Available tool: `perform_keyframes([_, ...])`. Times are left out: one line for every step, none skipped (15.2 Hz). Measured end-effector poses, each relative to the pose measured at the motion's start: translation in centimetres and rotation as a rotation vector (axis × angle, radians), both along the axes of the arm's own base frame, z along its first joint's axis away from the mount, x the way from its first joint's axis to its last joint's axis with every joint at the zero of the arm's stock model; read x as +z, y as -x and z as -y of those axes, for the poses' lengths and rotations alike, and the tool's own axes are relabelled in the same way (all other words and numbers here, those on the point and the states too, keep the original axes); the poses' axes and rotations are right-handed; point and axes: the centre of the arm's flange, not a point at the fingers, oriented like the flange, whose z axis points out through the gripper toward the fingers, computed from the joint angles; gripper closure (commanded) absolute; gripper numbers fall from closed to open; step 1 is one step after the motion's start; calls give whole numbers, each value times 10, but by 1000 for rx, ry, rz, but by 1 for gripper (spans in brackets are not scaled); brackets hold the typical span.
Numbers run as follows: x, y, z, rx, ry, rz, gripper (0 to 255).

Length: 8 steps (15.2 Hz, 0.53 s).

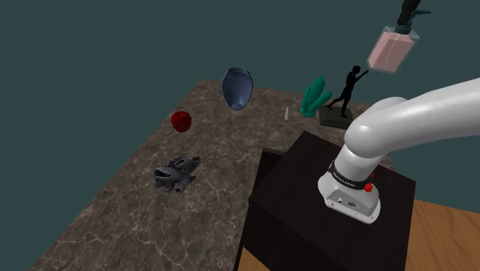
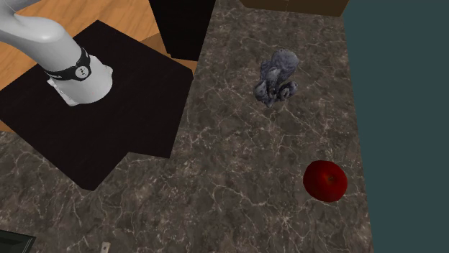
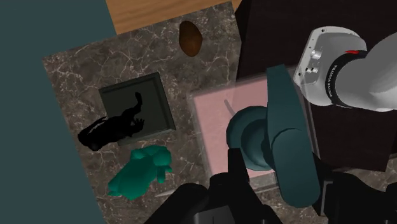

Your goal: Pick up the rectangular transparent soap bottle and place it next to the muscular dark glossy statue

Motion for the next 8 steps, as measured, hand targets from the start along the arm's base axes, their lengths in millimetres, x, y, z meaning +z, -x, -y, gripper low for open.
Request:
perform_keyframes([0,11,6,0,0,0,255])
perform_keyframes([0,20,15,0,0,0,255])
perform_keyframes([0,30,24,0,0,0,255])
perform_keyframes([-1,43,30,0,0,1,255])
perform_keyframes([0,50,37,0,0,1,255])
perform_keyframes([-1,52,40,0,0,0,255])
perform_keyframes([-5,55,41,1,0,0,255])
perform_keyframes([-10,56,42,1,0,-1,255])
